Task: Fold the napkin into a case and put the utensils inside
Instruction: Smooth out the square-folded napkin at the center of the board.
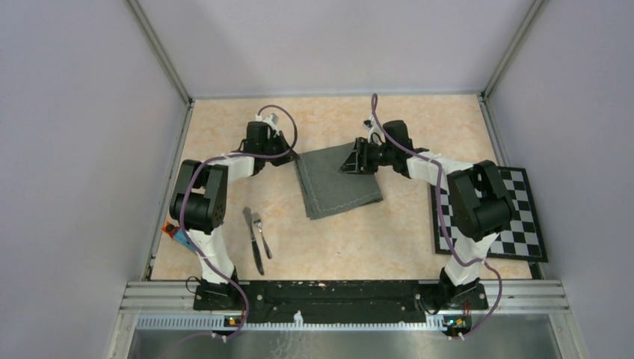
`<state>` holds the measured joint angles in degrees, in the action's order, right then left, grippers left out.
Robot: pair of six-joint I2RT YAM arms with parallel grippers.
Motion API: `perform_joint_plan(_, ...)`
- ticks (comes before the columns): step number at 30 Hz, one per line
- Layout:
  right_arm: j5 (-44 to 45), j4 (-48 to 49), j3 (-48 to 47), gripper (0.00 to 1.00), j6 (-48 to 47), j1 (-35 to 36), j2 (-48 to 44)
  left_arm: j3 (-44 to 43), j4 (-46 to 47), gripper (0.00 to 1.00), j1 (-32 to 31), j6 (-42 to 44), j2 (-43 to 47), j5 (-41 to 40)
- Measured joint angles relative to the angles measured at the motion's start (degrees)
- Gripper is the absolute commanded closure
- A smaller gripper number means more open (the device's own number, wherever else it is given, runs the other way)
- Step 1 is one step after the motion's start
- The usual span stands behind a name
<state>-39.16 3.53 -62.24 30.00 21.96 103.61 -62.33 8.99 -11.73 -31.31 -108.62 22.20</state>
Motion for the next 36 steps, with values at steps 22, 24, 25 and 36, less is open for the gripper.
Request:
perform_joint_plan(22,-0.07,-0.13,0.81,0.53,-0.42,0.00,0.04,-6.40,-2.71,1.00,-0.07,1.75,-2.89,-0.90)
perform_joint_plan(24,-0.07,-0.15,0.83,0.52,-0.46,0.00,0.04,-7.10,-3.13,0.96,-0.07,2.05,-3.78,-1.18)
perform_joint_plan(25,-0.04,-0.17,0.83,0.51,-0.52,0.00,0.04,-7.26,-3.30,0.91,-0.07,2.25,-4.17,-1.38)
perform_joint_plan(36,1.53,-4.59,5.73,0.42,-3.39,-0.98,-4.22,-11.06,-15.58,0.43,-0.55,4.28,-2.56,-7.17)
